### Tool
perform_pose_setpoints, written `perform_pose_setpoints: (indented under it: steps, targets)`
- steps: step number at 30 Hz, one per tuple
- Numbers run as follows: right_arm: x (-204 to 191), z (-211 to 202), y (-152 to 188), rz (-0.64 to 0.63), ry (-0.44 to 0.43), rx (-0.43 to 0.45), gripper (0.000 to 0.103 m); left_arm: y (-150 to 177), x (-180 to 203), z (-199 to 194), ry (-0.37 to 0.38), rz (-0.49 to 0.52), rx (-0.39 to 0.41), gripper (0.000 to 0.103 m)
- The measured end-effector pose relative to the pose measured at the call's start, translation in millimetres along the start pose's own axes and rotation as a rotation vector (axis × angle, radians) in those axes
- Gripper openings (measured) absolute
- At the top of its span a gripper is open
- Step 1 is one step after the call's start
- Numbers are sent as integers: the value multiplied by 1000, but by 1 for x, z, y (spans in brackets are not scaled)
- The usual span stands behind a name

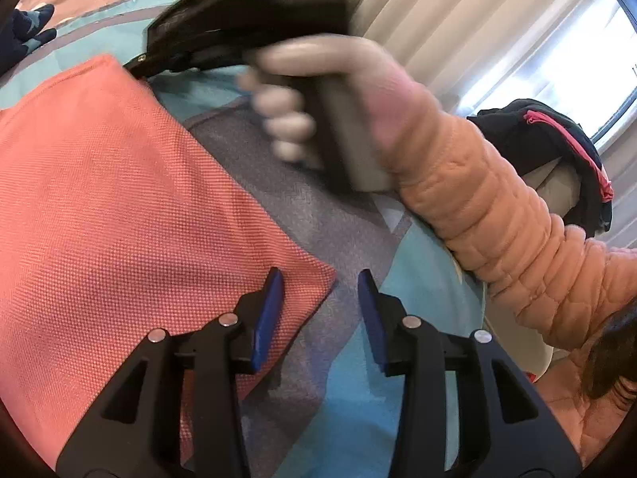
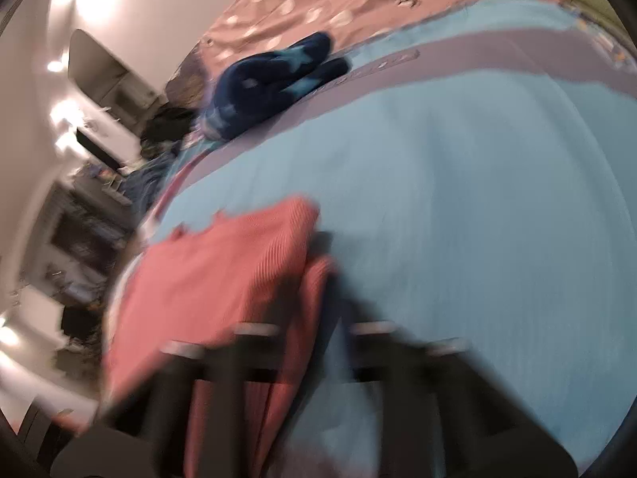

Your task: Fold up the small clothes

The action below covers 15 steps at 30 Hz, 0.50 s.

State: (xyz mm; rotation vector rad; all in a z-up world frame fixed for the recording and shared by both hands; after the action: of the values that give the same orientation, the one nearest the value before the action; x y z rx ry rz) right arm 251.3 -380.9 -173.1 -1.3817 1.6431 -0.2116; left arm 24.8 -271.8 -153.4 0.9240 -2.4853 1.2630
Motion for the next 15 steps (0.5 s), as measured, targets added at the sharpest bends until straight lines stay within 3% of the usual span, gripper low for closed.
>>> perform_pose_setpoints:
  steps: [3, 7, 11, 13, 15]
  targets:
    - [6, 0, -4, 33, -8, 12, 2, 1, 2, 3, 5, 7, -2, 40]
    - [14, -44, -7, 16, 36, 59, 9, 0, 5, 3, 18, 5, 15, 40]
    - [0, -113, 33, -19, -143, 0, 11, -12, 6, -26, 14, 40, 65, 45]
    - [-8, -140, 67, -45, -201, -51, 17, -26, -4, -44, -46, 59, 118, 46]
    - [-18, -154, 93, -64, -252, -94, 17, -43, -30, -59, -139, 57, 151, 46]
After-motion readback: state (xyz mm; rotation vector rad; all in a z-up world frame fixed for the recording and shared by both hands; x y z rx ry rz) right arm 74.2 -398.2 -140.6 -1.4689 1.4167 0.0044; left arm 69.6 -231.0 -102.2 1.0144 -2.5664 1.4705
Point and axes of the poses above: each gripper's, at about its wrist camera, not at the fingertips, and z roughly the way its jaws point, x to its right, y to its underside, the point moved 7 cm from there along z, roughly the way its jaws point, and after that the axes turned 15 degrees about x, right-handed, at the moved point
